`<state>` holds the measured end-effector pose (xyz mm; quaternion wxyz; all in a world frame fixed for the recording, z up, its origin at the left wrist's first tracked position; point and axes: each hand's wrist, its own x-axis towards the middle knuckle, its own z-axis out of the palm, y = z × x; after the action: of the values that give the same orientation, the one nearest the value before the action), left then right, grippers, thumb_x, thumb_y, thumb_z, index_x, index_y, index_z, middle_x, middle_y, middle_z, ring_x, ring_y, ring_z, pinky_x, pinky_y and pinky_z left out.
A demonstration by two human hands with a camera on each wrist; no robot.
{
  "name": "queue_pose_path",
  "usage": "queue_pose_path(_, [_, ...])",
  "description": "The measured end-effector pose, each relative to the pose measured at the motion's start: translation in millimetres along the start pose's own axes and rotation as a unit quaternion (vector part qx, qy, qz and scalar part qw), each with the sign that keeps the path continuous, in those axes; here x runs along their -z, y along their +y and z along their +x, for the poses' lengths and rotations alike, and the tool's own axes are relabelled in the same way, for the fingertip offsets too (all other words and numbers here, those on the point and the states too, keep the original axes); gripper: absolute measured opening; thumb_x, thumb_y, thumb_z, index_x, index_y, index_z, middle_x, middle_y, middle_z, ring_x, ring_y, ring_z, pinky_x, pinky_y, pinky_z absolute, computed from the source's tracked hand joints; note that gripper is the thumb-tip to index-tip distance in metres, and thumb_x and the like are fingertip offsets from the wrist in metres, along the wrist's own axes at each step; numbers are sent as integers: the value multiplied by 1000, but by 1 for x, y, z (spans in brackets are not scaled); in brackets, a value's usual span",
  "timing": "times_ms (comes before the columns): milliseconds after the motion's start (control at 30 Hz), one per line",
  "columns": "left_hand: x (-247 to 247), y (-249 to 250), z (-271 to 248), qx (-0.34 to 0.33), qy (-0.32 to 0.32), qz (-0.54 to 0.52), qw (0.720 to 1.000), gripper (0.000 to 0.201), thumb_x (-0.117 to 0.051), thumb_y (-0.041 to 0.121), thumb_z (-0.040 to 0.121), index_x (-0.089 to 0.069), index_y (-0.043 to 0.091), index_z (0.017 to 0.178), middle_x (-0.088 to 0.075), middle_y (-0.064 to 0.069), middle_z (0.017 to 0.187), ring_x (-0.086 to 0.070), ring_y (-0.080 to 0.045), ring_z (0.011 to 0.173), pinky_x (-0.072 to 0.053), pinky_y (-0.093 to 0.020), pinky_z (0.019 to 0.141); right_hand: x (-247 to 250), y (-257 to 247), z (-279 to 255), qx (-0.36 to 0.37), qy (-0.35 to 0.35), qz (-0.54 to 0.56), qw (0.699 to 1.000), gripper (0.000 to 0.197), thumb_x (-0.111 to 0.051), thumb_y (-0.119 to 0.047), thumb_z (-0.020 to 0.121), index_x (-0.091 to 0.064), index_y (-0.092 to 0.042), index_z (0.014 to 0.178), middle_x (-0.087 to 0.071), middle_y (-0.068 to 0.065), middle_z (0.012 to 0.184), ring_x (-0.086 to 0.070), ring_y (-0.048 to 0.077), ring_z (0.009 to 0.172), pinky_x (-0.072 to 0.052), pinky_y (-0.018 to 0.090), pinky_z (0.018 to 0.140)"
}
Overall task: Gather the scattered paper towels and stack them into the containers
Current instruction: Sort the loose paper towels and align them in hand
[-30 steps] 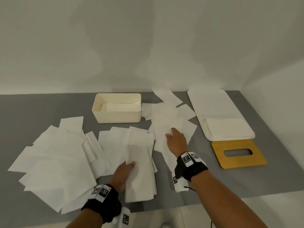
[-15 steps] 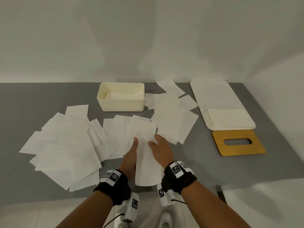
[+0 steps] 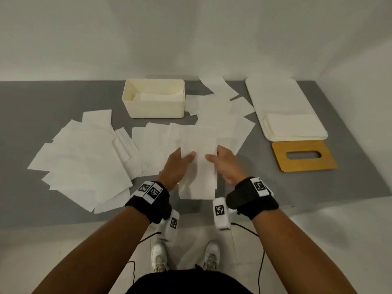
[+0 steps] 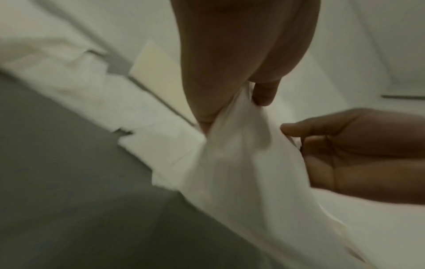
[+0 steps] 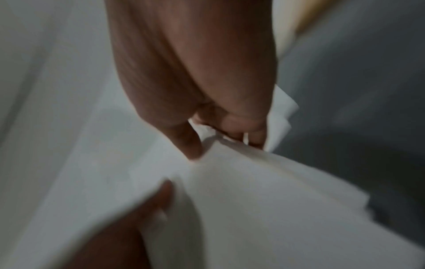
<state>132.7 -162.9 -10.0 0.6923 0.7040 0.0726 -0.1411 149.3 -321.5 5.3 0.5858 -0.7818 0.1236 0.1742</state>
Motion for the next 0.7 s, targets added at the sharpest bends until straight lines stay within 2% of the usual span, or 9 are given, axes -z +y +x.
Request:
queue_pose_path(67, [-4, 6, 0, -53, 14, 45, 997, 21, -53, 21, 98, -60, 18, 118, -69, 5, 105, -66, -13, 95, -53, -28, 81, 1, -2, -6, 78, 56, -97, 991, 22, -52, -22, 94, -55, -15, 114, -63, -1, 107, -60, 18, 97, -51, 35, 87])
queue_pose_path(167, [-6, 8, 1, -113, 46, 52, 991, 24, -59, 19, 95, -58, 18, 119, -68, 4, 107, -65, -10, 97, -55, -24, 80, 0, 3, -15, 137, 81, -47, 986, 26, -49, -23, 94, -50, -17, 119, -61, 1, 113, -59, 19, 103, -52, 37, 88])
queue_pose_path(267, [-9, 4, 4, -129, 69, 39, 988, 32, -66, 19, 90, -51, 15, 119, -64, 3, 109, -63, -14, 100, -55, -28, 83, -3, 14, -16, 134, 91, 14, 987, 31, -52, -16, 92, -46, -19, 123, -59, 2, 117, -58, 20, 108, -51, 40, 92])
queue_pose_path(333, [-12, 0, 3, -134, 73, 41, 987, 33, -65, 19, 91, -46, 16, 117, -60, 7, 107, -62, -12, 98, -53, -25, 81, -8, 20, -16, 131, 87, 23, 987, 38, -50, -15, 93, -42, -18, 130, -58, 3, 121, -57, 20, 110, -51, 41, 94])
queue_pose_path(433, [-21, 1, -1, -161, 79, 82, 980, 34, -59, 23, 95, -44, 12, 123, -56, 13, 106, -58, -3, 99, -51, -18, 77, -14, 22, -19, 150, 103, 31, 983, 37, -46, -14, 96, -39, -16, 133, -56, 2, 121, -56, 16, 108, -51, 30, 89])
queue_pose_path(533, [-28, 3, -1, -146, 91, 95, 981, 33, -53, 25, 97, -39, 13, 124, -52, 14, 103, -56, -8, 95, -53, -28, 79, -16, 23, -22, 147, 129, 41, 980, 32, -43, -15, 98, -38, -16, 130, -54, -1, 116, -54, 15, 102, -47, 20, 76])
queue_pose_path(600, [-30, 1, -2, -133, 85, 106, 982, 34, -53, 25, 97, -36, 14, 125, -49, 17, 102, -54, -10, 96, -52, -32, 82, -18, 25, -22, 127, 122, 38, 984, 34, -44, -16, 97, -37, -17, 130, -53, -1, 116, -54, 17, 104, -50, 27, 81])
queue_pose_path(667, [-31, -2, -2, -126, 86, 113, 982, 34, -53, 25, 97, -38, 15, 125, -49, 19, 101, -54, -11, 96, -50, -31, 82, -21, 29, -20, 110, 121, 32, 986, 37, -46, -15, 96, -36, -16, 132, -53, 1, 119, -55, 20, 108, -51, 36, 89])
queue_pose_path(700, [-32, -2, -1, -123, 88, 116, 982, 32, -53, 25, 97, -39, 16, 124, -51, 16, 101, -54, -13, 96, -49, -30, 81, -22, 30, -19, 108, 124, 36, 986, 39, -46, -14, 96, -37, -16, 134, -54, 2, 120, -55, 20, 108, -51, 36, 90])
